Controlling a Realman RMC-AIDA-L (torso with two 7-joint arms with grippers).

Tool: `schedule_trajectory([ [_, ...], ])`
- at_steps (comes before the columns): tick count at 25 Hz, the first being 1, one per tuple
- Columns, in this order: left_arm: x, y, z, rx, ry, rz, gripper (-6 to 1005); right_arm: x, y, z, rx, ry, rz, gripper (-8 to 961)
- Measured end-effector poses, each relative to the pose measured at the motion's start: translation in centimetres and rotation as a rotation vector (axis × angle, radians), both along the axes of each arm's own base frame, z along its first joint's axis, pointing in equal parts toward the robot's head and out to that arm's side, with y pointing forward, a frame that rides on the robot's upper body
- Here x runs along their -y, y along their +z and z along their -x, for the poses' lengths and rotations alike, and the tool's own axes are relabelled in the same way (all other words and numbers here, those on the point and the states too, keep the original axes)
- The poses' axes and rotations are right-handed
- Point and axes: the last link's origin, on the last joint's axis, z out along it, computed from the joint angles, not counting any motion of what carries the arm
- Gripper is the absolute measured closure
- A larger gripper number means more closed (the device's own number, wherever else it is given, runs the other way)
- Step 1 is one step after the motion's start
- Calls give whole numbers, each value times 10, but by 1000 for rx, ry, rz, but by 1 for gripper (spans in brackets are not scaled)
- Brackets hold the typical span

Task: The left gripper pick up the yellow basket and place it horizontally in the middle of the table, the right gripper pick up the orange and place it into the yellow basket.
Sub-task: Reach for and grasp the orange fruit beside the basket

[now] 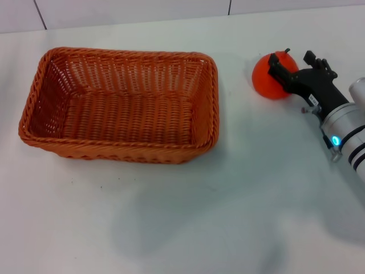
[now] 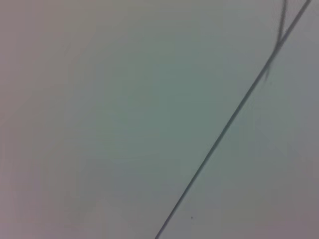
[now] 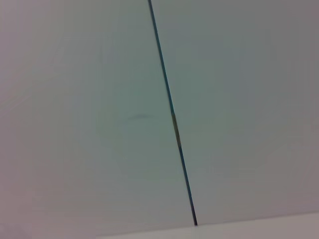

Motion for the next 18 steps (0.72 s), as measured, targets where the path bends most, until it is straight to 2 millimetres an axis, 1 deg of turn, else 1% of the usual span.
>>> schedule_trajectory([
  [9, -1, -2, 2, -8, -20, -25, 163, -6, -2, -7, 33, -52, 39, 14],
  [18, 2, 4, 5, -11, -51, -99, 164, -13, -5, -4, 42, -63, 62, 31],
])
